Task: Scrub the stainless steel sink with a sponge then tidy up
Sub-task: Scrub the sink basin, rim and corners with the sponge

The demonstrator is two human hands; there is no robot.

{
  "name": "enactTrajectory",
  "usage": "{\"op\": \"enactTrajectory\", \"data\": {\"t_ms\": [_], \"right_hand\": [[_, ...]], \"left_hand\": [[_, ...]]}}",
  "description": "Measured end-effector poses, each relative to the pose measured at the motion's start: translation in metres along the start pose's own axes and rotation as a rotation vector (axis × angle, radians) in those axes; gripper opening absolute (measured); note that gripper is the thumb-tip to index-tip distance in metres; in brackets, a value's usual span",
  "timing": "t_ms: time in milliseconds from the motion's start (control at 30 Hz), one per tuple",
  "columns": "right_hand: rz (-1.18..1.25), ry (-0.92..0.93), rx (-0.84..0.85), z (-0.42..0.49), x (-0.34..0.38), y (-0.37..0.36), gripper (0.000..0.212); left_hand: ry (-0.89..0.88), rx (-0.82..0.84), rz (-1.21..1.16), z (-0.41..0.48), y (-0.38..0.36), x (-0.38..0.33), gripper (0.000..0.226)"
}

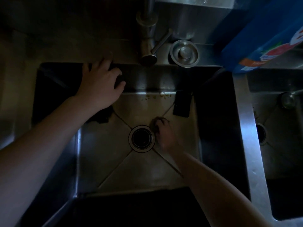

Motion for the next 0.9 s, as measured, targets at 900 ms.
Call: {"op": "enactTrajectory", "data": {"t_ms": [900], "right_hand": [[0.606, -0.589, -0.573, 0.079, -0.018, 0.04, 0.03]], "left_hand": [[-0.041, -0.066, 0.04, 0.003, 0.011, 0.038, 0.058]]}}
Point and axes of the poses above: each hand's wrist, its own z-axis towards the middle knuckle, its own y-axis out of the back of the hand, x = y × z, the point moved 9 cm from there along z, towards the middle knuckle, and after that the axes turned 14 degrees about y, right-handed, at the moved point
